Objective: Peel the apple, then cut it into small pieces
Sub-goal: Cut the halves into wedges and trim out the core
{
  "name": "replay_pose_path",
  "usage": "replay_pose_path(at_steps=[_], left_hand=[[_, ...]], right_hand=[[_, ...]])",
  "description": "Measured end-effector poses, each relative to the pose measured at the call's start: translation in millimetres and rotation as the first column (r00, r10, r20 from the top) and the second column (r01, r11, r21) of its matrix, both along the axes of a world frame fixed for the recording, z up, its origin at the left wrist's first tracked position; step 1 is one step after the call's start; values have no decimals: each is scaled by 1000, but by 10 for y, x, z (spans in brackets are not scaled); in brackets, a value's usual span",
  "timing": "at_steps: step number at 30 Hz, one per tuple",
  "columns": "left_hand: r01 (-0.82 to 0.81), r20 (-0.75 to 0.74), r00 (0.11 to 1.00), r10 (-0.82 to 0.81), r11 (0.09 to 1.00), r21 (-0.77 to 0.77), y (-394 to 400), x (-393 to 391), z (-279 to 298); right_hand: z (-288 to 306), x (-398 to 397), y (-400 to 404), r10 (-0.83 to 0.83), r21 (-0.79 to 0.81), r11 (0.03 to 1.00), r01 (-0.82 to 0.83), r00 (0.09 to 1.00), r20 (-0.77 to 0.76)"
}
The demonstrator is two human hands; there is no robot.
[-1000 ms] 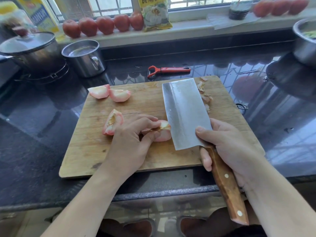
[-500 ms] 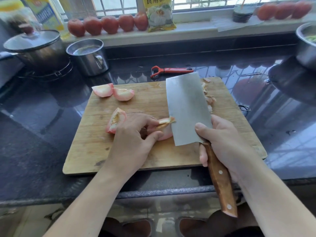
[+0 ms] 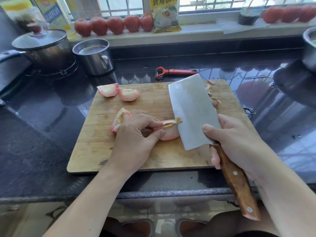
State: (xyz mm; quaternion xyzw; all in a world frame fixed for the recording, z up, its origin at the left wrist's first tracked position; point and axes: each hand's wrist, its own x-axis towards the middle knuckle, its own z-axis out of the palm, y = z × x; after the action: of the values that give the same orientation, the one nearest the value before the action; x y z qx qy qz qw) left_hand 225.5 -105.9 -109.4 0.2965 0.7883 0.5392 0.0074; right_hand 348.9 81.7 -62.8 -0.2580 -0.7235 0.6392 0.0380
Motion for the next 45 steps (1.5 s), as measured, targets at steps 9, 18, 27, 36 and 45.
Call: replay_pose_path(at_steps=[9, 18, 27, 36, 45], left_hand=[[26, -3, 1000, -26, 1000, 3, 5, 0, 4], [23, 23, 999, -23, 1000, -2, 20, 4, 10], [16, 7, 1000, -16, 1000, -12, 34, 18, 26], [-33, 6, 999, 33, 999, -33, 30, 17, 5], [-35, -139, 990, 20, 994, -107, 11, 23, -38]], right_hand=[[75, -85, 41, 35, 56, 998, -40, 995, 89], [76, -64, 33, 64, -9, 998, -63, 991, 121], [107, -3, 28, 97, -2, 995, -97, 986, 133], [180, -10, 27, 140, 68, 986, -153, 976, 169], [209, -228, 85, 201, 196, 950, -244, 956, 215]])
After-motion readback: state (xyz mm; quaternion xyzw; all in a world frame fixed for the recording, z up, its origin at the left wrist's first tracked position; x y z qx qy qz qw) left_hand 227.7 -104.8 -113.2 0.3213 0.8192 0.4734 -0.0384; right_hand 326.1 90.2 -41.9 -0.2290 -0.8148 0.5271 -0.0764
